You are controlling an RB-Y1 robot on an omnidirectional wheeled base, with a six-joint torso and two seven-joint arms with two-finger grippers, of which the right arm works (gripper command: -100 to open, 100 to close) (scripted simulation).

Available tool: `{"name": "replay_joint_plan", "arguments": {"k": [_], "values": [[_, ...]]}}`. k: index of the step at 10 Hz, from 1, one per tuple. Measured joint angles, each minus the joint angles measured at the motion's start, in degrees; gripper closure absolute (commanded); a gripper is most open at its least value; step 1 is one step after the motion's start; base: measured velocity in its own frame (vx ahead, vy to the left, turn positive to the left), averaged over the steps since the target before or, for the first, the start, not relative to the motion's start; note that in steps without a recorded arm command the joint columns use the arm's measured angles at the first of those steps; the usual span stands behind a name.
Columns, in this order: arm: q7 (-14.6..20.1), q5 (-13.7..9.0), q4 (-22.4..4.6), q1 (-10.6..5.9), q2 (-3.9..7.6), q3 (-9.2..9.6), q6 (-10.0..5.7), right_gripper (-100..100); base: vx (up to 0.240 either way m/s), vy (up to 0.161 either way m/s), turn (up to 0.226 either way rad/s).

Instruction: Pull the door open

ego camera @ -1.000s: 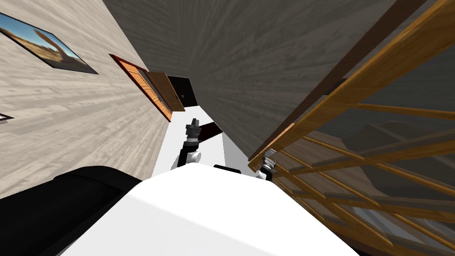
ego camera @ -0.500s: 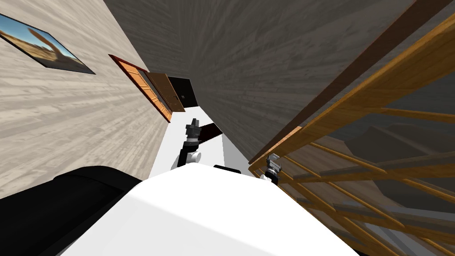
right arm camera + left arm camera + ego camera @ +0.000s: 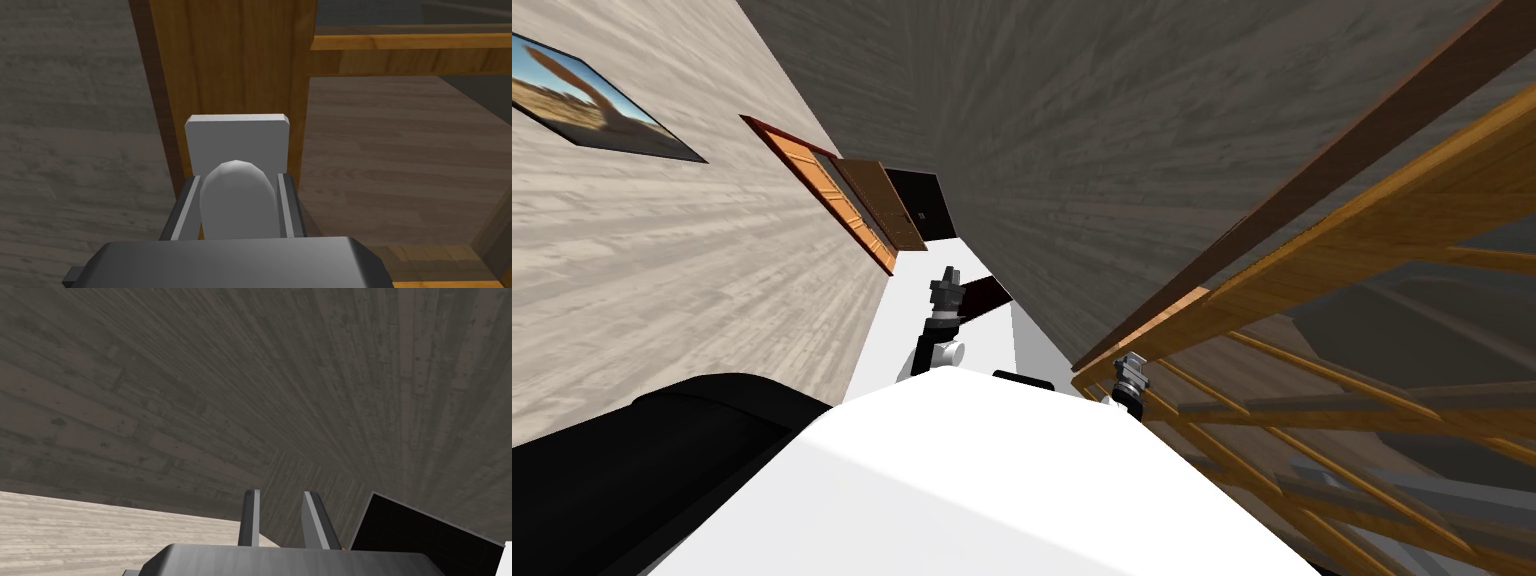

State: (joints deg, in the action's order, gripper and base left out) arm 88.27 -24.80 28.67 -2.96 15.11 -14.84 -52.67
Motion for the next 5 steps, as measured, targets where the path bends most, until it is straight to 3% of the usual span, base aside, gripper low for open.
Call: {"name": "replay_joint_plan", "arguments": {"k": [3,5], "values": [[-0.03,0.05,-0.04,-0.03,-0.07,0.08,0.07,100,-0.003,0.0,0.002],[0.26,0.29,-0.27,-0.32,0.11,0.41,-0.1,100,-0.152,0.002,0.051]]}}
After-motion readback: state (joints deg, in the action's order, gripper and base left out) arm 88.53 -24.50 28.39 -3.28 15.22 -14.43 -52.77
